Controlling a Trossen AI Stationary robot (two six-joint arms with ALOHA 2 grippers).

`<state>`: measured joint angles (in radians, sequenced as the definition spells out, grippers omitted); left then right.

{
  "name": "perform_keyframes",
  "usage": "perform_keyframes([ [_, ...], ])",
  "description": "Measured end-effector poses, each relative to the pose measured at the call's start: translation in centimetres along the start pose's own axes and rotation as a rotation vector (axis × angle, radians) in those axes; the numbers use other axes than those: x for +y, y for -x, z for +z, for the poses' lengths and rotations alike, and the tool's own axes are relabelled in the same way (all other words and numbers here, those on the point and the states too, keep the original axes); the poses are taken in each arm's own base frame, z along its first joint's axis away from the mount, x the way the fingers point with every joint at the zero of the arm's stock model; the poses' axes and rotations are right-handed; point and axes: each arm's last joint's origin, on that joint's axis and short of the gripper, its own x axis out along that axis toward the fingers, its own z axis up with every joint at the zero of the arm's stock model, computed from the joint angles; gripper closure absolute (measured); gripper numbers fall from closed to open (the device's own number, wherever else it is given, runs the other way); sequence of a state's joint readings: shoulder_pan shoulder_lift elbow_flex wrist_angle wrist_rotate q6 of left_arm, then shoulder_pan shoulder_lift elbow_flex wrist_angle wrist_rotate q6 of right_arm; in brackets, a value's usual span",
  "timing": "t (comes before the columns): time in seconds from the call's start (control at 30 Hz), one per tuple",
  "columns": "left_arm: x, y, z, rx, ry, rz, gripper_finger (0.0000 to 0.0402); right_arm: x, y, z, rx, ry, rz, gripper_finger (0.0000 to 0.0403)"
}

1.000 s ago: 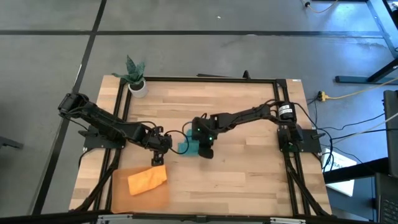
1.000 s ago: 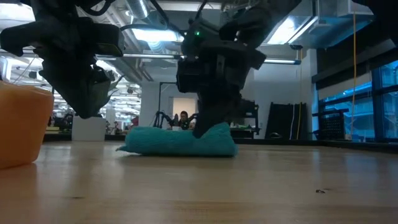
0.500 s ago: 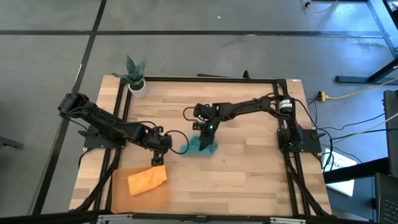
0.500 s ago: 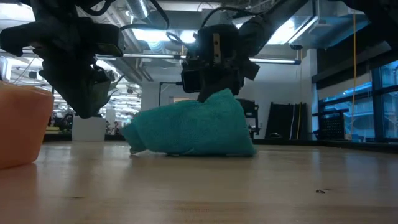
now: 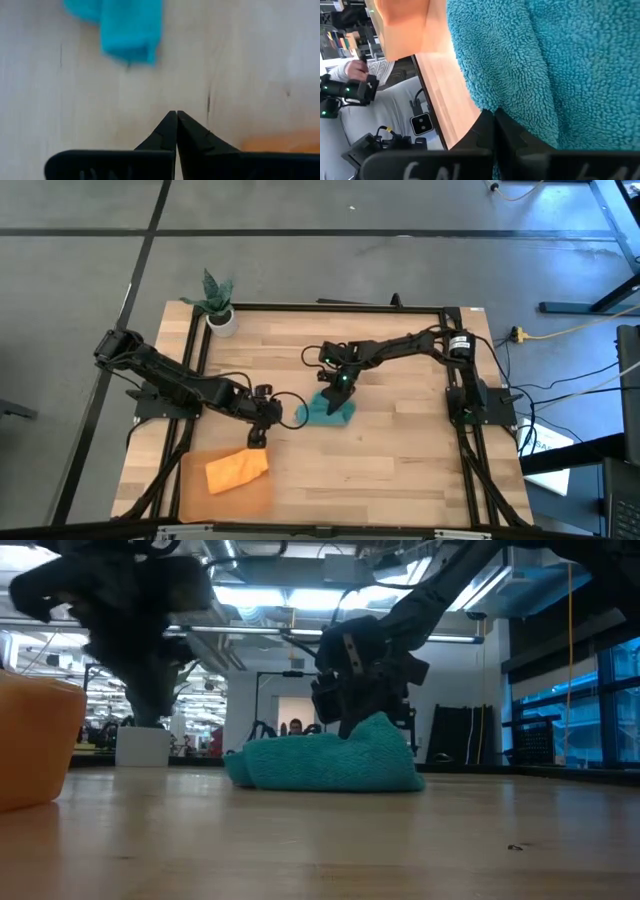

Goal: Roll microfiber towels into tight, uniform cylinder then place into a basket
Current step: Roll the blue microfiber towel

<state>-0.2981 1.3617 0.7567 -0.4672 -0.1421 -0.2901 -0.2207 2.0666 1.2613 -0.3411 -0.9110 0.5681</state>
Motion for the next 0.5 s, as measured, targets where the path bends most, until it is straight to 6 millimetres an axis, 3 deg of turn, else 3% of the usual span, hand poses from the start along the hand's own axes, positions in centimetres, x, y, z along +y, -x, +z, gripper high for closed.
perform_keyframes([
  [0.2, 0.2, -1.4, 1.6, -0.132, -0.134, 0.038, 0.0401, -0.2, 0.3, 0.2, -0.014, 0.001, 0.004, 0.0401],
  [0.33, 0.7, -3.3, 1.9, -0.12, -0.126, 0.06, 0.0401, -0.2, 0.4, 0.2, -0.015, 0.0, 0.004, 0.0401],
  [0.5, 1.2, -3.7, 2.3, -0.152, -0.105, 0.132, 0.04, -0.2, 0.4, 0.2, -0.012, -0.003, 0.009, 0.0401],
])
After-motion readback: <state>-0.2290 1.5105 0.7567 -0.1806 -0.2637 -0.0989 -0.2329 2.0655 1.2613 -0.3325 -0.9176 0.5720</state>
